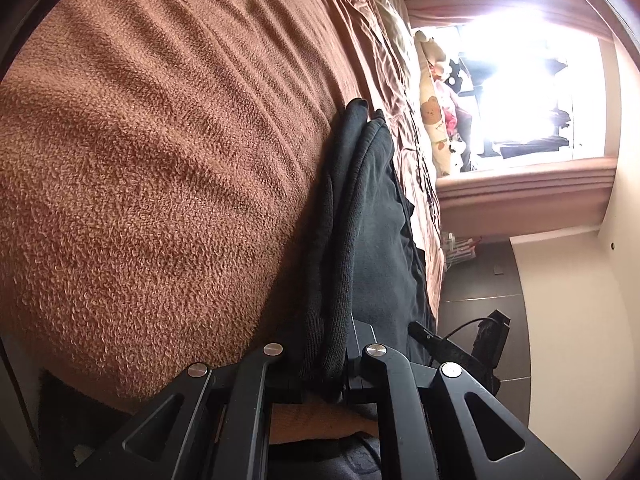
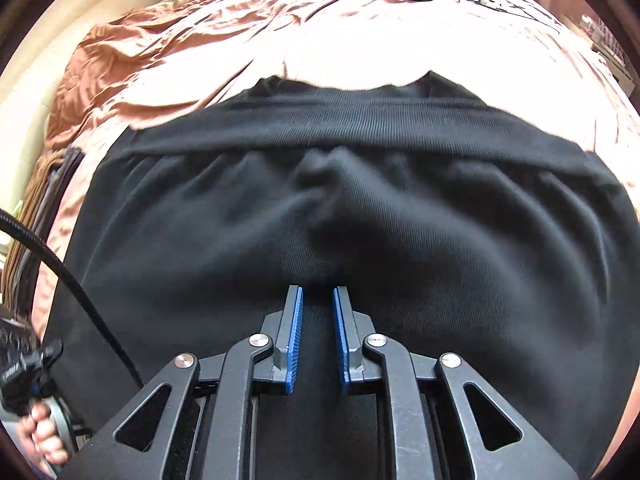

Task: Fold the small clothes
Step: 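Lift the folded sweatshirt off the blanket with both grippers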

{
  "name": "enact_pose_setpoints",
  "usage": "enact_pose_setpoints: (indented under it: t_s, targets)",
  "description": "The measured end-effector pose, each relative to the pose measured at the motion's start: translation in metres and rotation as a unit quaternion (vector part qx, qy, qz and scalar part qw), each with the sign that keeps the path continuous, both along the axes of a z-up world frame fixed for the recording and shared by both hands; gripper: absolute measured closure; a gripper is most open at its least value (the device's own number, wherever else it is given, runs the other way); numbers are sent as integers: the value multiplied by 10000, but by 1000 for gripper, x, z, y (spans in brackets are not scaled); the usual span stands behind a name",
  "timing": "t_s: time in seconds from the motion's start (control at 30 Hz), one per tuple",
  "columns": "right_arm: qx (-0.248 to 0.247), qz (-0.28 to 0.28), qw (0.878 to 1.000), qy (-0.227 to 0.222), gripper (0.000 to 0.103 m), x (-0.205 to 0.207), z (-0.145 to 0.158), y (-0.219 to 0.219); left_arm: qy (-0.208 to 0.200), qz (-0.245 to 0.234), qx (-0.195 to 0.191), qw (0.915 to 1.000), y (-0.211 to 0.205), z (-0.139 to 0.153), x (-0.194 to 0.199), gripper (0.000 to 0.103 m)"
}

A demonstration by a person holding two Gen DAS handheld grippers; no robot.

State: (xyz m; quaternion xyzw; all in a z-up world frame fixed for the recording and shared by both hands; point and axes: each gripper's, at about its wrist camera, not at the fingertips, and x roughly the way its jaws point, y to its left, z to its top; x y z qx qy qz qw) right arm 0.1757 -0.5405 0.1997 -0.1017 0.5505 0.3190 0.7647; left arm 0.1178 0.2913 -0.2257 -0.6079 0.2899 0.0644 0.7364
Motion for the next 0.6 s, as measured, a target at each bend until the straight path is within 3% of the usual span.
enact_pose_setpoints:
  t_s: [0.47,0.6]
  targets:
    - [-89,-243,9997,51,94,64,-21,52,87,67,-33,9999,-5,1,-1,92]
    - [-124,-227,9996,147,94,58,-8,56,52,59,-61,10000,-5,3,2,92]
